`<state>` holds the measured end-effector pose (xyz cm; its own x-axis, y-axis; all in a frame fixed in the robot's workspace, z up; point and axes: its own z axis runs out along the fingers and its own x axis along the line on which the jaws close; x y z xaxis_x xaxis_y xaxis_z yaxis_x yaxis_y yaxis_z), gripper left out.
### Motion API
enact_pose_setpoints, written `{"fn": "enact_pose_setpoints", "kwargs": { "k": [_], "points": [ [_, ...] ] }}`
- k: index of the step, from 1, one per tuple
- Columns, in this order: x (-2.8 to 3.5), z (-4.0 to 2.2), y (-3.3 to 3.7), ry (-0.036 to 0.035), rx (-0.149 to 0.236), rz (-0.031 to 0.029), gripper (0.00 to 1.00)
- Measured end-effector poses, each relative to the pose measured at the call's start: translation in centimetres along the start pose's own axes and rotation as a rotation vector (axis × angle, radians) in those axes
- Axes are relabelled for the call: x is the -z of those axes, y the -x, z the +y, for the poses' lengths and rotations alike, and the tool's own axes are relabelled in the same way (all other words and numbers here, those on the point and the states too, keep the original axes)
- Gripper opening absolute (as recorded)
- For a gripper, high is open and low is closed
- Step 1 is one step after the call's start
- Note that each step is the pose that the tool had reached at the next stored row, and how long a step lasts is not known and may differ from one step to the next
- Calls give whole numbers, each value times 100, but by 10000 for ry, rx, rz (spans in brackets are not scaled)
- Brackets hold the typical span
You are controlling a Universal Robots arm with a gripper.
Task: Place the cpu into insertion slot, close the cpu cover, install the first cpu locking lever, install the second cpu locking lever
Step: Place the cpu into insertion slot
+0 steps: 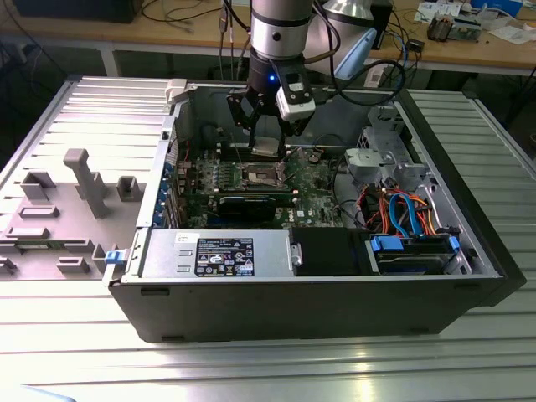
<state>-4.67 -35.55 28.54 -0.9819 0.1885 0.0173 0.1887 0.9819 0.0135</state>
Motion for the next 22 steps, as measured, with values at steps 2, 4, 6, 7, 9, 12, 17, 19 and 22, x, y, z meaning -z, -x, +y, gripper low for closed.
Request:
{"fn": "enact_pose_setpoints", "kwargs": {
  "k": [2, 4, 6, 7, 9, 12, 17, 19, 22],
  "points": [
    [-1, 0, 0, -1, -13, 1, 55],
    [-2, 0, 0, 0, -32, 0, 55],
    [-4, 0, 0, 1, -75, -1, 55],
    [-4, 0, 0, 1, -92, -1, 55],
    [-5, 0, 0, 2, -112, -1, 55],
    [-7, 0, -1, 2, -138, -1, 55],
    [-9, -1, -3, 2, -145, -2, 55],
    [-11, -1, -3, 3, -160, -2, 55],
    [-13, -1, -3, 3, -179, -2, 55]
  ]
}}
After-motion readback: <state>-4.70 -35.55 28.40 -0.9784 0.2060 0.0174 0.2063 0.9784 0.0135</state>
